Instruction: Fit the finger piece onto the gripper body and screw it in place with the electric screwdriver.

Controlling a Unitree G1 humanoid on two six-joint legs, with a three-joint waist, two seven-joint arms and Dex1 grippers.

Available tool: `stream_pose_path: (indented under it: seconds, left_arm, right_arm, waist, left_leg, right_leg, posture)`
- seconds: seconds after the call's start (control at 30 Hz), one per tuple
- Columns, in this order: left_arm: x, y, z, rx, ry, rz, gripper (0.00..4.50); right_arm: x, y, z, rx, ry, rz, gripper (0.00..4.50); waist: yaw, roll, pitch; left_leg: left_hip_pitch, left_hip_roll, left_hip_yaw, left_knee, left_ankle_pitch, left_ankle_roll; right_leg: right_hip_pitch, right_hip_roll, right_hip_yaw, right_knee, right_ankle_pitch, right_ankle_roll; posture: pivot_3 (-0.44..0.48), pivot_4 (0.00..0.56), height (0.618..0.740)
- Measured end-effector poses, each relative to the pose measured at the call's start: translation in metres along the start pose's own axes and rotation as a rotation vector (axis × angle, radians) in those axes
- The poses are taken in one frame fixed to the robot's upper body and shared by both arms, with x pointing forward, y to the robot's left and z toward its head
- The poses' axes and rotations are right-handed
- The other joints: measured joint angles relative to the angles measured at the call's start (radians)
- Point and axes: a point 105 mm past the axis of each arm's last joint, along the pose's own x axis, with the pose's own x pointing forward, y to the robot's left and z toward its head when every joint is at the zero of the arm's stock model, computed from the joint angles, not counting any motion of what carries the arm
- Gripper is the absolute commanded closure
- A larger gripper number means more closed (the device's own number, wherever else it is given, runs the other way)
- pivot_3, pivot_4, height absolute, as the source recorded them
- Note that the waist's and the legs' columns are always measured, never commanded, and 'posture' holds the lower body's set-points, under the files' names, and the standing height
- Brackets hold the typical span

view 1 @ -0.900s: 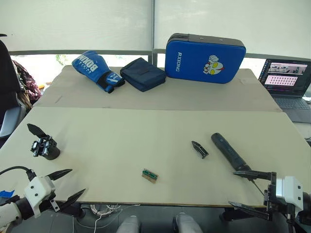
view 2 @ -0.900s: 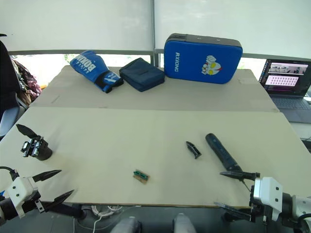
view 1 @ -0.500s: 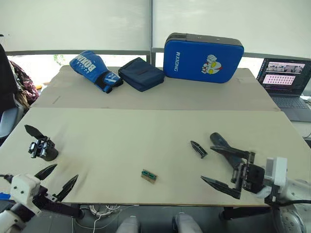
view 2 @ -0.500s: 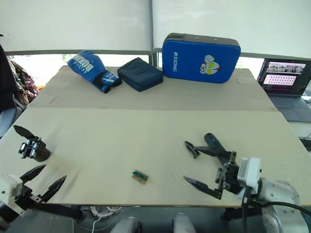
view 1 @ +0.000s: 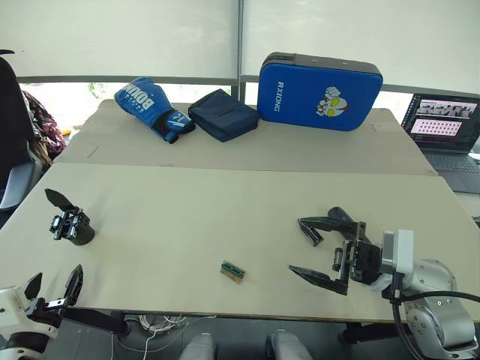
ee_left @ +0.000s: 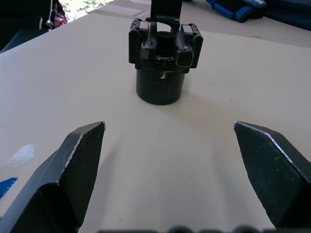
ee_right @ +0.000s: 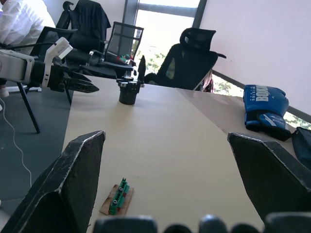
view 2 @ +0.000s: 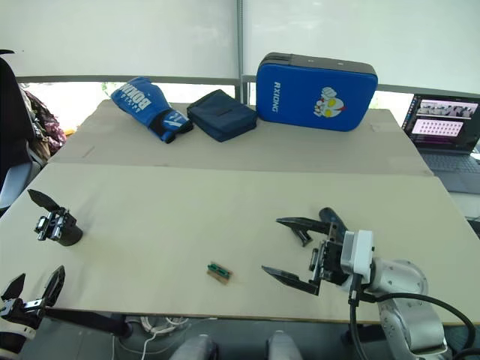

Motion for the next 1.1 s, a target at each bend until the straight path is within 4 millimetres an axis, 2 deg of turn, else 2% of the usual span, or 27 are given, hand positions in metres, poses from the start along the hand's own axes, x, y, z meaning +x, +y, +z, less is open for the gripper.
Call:
stream_pose_path:
  seconds: [0.17,0.33,0.47,0.9,0.93,0.97,1.07,1.1]
  left_arm:
    - [0.034,-0.005,0.01,0.029,0.008,0.017,0.0]
    - [0.062,-0.003,-0.006,0.037,0.089,0.064,0.0]
    - [0.073,0.001,-0.013,0.04,0.114,0.097,0.0]
    - [0.1,-0.004,-0.012,0.056,0.069,0.084,0.0]
    - [0.101,-0.003,-0.012,0.062,0.069,0.083,0.55]
    - [0.102,-0.003,-0.012,0.067,0.072,0.08,0.84]
    - [0.103,-0.001,-0.012,0.085,0.07,0.058,2.19]
    - [0.103,-0.003,-0.012,0.082,0.063,0.043,2.22]
  right_arm:
    - [0.003,0.0,0.001,-0.004,-0.008,0.009,0.04]
    - [0.006,-0.002,0.002,-0.014,-0.014,0.008,0.04]
    - [0.007,-0.005,0.003,-0.019,-0.013,-0.015,0.04]
    - [0.007,-0.006,0.002,-0.018,-0.003,-0.029,0.04]
    - [0.007,-0.006,0.002,-0.018,-0.002,-0.029,0.0]
    - [0.007,-0.006,0.002,-0.018,-0.001,-0.03,0.0]
    - [0.006,-0.005,0.001,-0.013,0.008,-0.03,0.0]
    - [0.005,-0.004,0.0,-0.008,0.012,-0.031,0.0]
  waist:
    - [-0.001,0.0,0.0]
    - [-0.01,0.0,0.0]
    - [-0.012,0.0,0.0]
    - [-0.008,0.0,0.0]
    - [-0.008,0.0,0.0]
    - [-0.008,0.0,0.0]
    - [-0.008,0.001,0.0]
    - [-0.007,0.001,0.0]
  left_leg:
    - [0.002,0.0,0.0,0.0,0.0,0.0]
    - [0.002,-0.001,0.0,0.0,0.0,0.0]
    - [0.002,0.0,0.0,0.0,0.0,0.0]
    - [0.003,-0.001,0.0,0.0,0.0,0.0]
    - [0.003,-0.001,0.0,0.0,0.0,0.0]
    - [0.003,-0.001,0.0,0.0,0.0,0.0]
    - [0.003,-0.001,0.0,0.0,0.0,0.0]
    - [0.003,-0.001,0.0,0.0,0.0,0.0]
  right_leg:
    - [0.001,0.0,0.0,0.001,0.0,0.0]
    - [0.001,0.0,0.0,0.001,0.004,-0.007]
    - [0.0,0.0,0.0,0.001,0.004,-0.007]
    - [0.001,-0.001,0.0,0.001,0.004,-0.007]
    - [0.001,-0.001,0.0,0.001,0.004,-0.007]
    - [0.001,-0.001,0.0,0.002,0.004,-0.007]
    - [0.001,-0.001,0.0,0.002,0.004,-0.007]
    - [0.001,-0.001,0.0,0.002,0.004,-0.007]
  posture:
    - [0.0,0.15,0.74]
    - [0.0,0.15,0.74]
    - [0.0,0.15,0.74]
    - [0.0,0.15,0.74]
    - [0.0,0.15,0.74]
    - [0.0,0.15,0.74]
    - [0.0,0.15,0.74]
    - [0.0,0.15,0.74]
